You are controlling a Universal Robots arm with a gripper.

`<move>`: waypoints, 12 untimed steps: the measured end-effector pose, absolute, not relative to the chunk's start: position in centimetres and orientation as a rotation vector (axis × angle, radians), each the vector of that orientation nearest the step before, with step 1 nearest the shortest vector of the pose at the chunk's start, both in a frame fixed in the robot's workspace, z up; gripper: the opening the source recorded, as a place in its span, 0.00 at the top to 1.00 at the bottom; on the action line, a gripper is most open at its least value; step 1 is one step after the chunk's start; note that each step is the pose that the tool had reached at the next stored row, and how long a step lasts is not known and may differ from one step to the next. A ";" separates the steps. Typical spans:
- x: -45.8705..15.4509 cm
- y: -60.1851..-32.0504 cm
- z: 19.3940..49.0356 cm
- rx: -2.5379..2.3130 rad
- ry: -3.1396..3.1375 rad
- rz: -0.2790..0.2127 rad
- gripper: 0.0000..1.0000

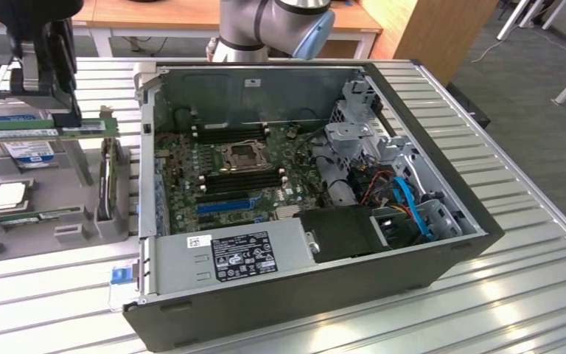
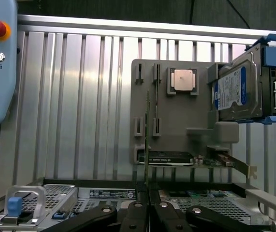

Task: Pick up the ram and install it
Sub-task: 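Pick up the ram and move it above insertion slot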

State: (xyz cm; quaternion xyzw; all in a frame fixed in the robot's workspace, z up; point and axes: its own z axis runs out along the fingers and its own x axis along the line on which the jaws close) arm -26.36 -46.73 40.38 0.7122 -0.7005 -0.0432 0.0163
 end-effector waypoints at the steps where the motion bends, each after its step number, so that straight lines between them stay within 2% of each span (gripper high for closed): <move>1: -26.2 -46.7 40.4 2.214 -2.178 -0.135 0.88; 12: -24.3 -46.7 40.4 2.209 -2.173 -0.146 0.88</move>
